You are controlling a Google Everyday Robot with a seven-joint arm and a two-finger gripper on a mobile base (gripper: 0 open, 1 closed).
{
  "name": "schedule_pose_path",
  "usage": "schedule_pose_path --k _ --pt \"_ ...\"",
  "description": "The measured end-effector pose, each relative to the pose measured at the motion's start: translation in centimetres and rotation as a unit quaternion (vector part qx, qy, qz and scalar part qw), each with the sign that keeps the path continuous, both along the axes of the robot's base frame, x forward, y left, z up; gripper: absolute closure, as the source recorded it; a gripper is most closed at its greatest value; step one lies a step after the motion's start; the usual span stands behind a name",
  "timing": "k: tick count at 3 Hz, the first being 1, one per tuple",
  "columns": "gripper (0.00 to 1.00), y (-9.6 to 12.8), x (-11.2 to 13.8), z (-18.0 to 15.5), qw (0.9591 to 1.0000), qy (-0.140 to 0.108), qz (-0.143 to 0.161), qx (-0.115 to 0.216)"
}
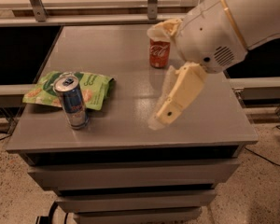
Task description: Knock redbull can over
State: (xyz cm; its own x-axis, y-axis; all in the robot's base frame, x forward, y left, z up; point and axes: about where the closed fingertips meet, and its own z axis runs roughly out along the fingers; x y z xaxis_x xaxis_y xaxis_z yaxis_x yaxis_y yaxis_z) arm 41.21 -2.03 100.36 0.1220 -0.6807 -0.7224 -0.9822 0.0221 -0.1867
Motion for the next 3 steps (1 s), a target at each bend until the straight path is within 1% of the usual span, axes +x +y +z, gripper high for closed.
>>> schedule_pose_path --k 1,2,3 --pt "0.0 5.9 -1.6 1.0 0.9974 0.008 0.048 0.054" --pt "0.0 14.4 -2.1 0.7 0.9922 0.02 0.081 0.093" --pt "0.0 14.4 -2.1 0.7 0.9922 0.02 0.081 0.093"
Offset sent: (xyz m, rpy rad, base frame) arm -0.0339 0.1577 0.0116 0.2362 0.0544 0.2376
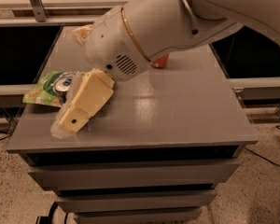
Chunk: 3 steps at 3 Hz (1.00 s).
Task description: Knock redbull can over
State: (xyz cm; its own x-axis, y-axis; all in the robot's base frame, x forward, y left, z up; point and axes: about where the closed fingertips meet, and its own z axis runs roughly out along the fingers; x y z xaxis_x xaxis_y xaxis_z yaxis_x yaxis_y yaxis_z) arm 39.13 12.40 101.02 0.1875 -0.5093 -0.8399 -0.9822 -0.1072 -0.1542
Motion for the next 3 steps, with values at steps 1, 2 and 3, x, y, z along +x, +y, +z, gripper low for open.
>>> schedule_pose_path --k 1,2,3 --pt "0.0 -0.4 1.8 -0.1 0.9997 -0.017 -0.003 0.017" --pt "0.0 -1.1 4.8 -0.7 0.9988 -0.034 -0.013 0.032" --pt "0.0 -1.7 7.4 -1.8 0.9979 -0.042 -0.018 0.046"
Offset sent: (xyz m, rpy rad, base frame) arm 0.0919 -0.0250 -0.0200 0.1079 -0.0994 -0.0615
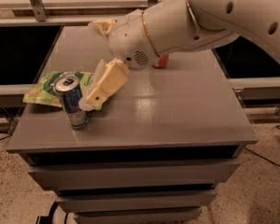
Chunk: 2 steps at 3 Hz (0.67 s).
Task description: Knock redbull can over
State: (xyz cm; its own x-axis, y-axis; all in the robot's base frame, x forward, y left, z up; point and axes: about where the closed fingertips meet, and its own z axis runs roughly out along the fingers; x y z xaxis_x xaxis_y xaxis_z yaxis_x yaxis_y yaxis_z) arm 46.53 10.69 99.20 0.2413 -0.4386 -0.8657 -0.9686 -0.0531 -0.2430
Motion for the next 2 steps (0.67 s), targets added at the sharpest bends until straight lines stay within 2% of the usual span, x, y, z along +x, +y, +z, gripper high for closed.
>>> schedule_pose_path --k 1,2 --pt "0.0 0.2 1.8 -1.8 0.9999 0.004 0.004 0.009" --pt "0.0 1.4 2.5 -3.7 0.9996 0.011 0.019 0.015"
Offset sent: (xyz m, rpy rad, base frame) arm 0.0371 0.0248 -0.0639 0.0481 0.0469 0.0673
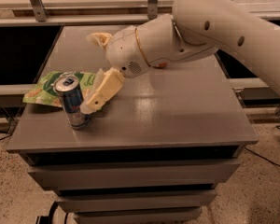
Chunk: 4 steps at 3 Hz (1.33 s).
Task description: Knock redbull can over
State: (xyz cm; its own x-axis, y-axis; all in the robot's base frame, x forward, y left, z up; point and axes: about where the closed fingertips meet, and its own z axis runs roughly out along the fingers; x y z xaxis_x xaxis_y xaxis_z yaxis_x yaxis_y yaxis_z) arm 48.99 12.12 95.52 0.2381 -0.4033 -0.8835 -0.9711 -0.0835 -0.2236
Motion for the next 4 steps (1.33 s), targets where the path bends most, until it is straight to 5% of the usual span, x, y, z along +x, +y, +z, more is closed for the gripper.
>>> schedule_pose_path --k 4 --pt "0.0 4.1 -2.1 -5.8 0.9961 0.041 0.076 0.02"
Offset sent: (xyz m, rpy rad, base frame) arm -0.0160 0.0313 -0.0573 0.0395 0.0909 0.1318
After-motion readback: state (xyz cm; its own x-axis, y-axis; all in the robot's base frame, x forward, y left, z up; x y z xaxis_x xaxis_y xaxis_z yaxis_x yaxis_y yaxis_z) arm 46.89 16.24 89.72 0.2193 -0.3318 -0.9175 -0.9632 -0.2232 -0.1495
